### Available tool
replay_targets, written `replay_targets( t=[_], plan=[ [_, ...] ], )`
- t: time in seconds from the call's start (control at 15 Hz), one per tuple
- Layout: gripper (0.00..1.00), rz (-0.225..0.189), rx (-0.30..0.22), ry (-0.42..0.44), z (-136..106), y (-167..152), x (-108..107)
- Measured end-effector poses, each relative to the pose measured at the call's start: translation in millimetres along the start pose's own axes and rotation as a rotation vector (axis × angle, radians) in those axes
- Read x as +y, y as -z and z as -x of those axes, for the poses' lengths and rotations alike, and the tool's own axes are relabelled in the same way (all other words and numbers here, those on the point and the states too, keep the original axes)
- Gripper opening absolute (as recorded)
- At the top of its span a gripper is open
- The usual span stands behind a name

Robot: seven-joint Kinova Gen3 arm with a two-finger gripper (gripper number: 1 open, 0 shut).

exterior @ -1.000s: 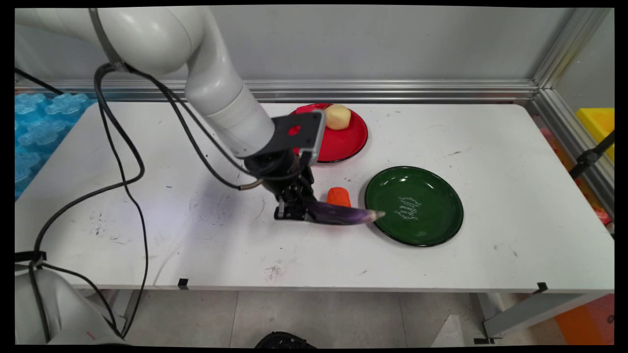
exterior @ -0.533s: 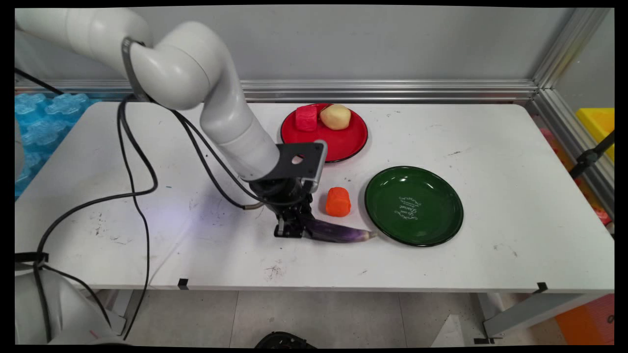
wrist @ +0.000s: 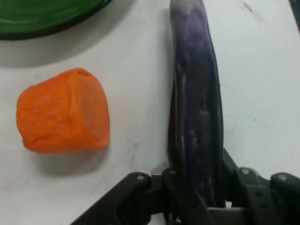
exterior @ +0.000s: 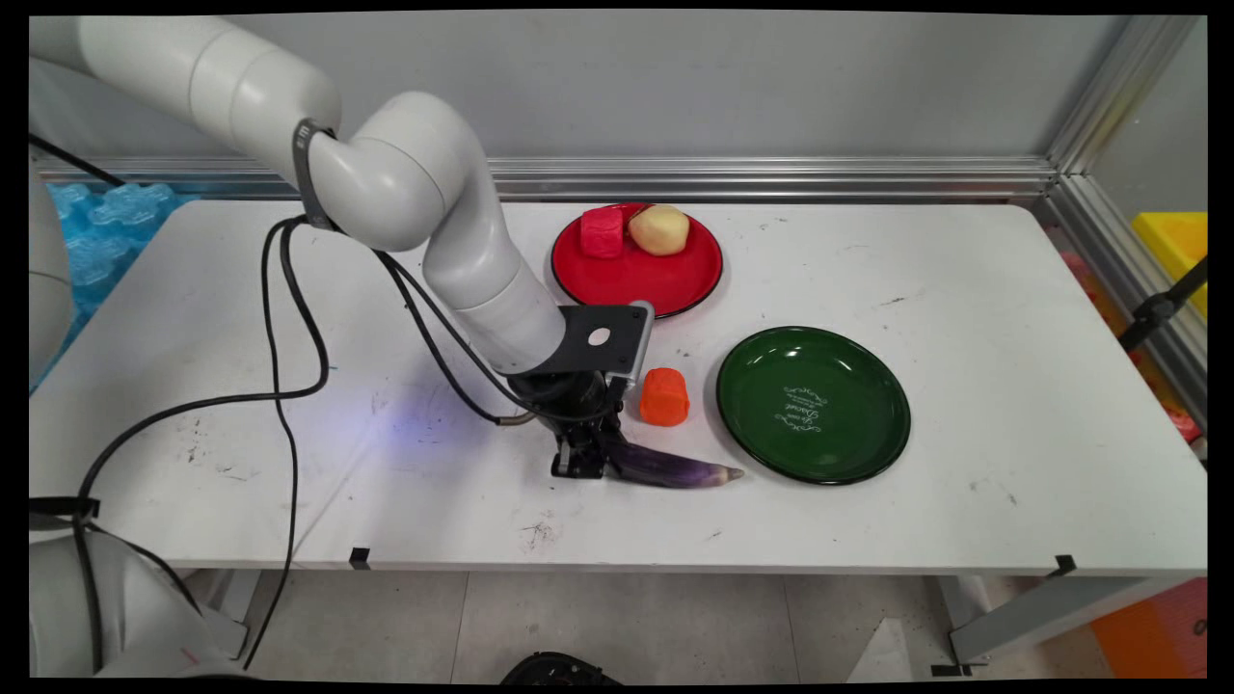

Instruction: Place the picked object on the table

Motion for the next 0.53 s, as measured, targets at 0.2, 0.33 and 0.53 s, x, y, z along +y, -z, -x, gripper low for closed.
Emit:
replay_targets(
  t=[0.2,0.33,0.53],
  plan=[
    [1.00,-0.002,0.004,-0.018,3,-2,-1],
    [1.00,-0.004,0.011,-0.029,4,1,-1],
    [1.00,-0.008,0.028,-0.030,4,11,0]
  ],
)
